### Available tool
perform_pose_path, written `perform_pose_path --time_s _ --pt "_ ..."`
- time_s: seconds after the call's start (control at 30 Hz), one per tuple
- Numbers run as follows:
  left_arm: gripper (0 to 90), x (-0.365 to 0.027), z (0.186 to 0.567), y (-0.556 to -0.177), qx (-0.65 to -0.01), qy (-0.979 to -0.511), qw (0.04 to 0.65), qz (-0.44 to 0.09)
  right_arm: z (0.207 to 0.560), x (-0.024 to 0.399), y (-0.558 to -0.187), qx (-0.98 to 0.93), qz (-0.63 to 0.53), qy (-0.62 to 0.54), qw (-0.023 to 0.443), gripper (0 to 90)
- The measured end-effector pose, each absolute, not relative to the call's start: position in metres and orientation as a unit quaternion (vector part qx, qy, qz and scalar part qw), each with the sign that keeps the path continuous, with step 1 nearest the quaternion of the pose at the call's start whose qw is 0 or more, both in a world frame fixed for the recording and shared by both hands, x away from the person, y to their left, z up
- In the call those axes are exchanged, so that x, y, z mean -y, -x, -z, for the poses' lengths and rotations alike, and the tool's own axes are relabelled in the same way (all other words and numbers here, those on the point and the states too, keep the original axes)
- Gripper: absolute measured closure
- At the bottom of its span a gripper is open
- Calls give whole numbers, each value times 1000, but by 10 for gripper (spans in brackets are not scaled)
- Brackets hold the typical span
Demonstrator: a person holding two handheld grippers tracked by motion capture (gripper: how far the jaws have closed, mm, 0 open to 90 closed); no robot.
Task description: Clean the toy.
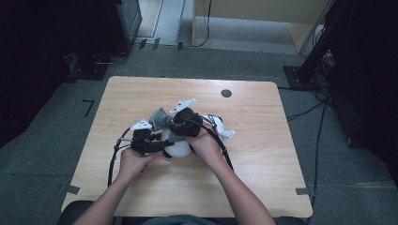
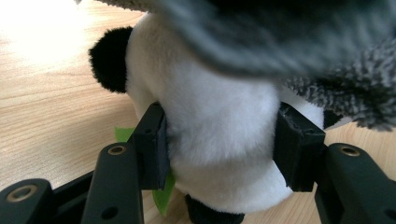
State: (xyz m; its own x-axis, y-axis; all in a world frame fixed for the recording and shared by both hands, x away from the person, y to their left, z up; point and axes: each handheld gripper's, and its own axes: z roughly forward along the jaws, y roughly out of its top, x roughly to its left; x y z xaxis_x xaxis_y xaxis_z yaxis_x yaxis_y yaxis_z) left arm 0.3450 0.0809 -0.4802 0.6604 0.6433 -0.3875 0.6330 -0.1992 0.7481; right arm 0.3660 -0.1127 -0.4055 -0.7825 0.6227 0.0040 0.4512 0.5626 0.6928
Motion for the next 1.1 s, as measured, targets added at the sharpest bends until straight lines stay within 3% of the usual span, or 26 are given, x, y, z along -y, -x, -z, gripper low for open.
perform_pose_path --time_s 0.23,0.8,1.1 --pt "455 -81 480 -347 -410 -779 474 -6 403 141 -362 -878 -332 -310 149 757" --pt "454 -81 480 -348 -409 -776 480 -4 390 230 -360 -828 -362 -394 169 760" --pt "451 -82 481 -348 -408 -777 480 -3 403 270 -357 -800 -367 -444 170 762"
